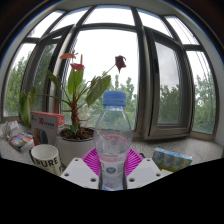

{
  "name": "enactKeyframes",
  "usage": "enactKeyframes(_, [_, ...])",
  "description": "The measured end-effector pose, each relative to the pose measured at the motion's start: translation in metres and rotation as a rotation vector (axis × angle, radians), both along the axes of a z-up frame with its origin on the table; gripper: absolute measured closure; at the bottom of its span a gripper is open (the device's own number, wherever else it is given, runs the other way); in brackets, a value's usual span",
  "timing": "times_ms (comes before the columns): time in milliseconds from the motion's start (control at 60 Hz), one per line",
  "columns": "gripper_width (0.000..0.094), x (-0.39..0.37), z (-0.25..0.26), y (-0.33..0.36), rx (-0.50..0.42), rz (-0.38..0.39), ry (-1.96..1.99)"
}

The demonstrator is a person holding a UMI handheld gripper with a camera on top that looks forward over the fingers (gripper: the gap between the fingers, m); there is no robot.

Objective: Pour water

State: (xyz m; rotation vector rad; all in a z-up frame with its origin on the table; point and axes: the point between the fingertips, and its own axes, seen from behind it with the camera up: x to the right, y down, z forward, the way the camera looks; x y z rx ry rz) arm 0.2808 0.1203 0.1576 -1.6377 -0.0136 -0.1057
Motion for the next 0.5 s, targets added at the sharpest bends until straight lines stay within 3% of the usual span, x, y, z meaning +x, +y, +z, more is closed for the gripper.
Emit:
enactKeyframes(150, [0.0666, 0.010, -0.079, -0.002, -0.133, -0.014, 0.009])
enactKeyframes(167, [0.0669, 0.010, -0.062, -0.003, -0.065, -0.018, 0.012])
enactKeyframes(233, [0.0652, 0.015, -0.067, -0.003, -0.070, -0.031, 0.035])
enactKeyframes(400, [0.0410, 0.023, -0.075, -0.005, -0.116, -0.066, 0.045])
enactKeyframes(467, [0.0075, 0.028, -0.084, -0.011, -0.172, -0.100, 0.041])
enactKeyframes(500, [0.0111, 0.030, -0.084, -0.015, -0.186, -0.112, 0.047])
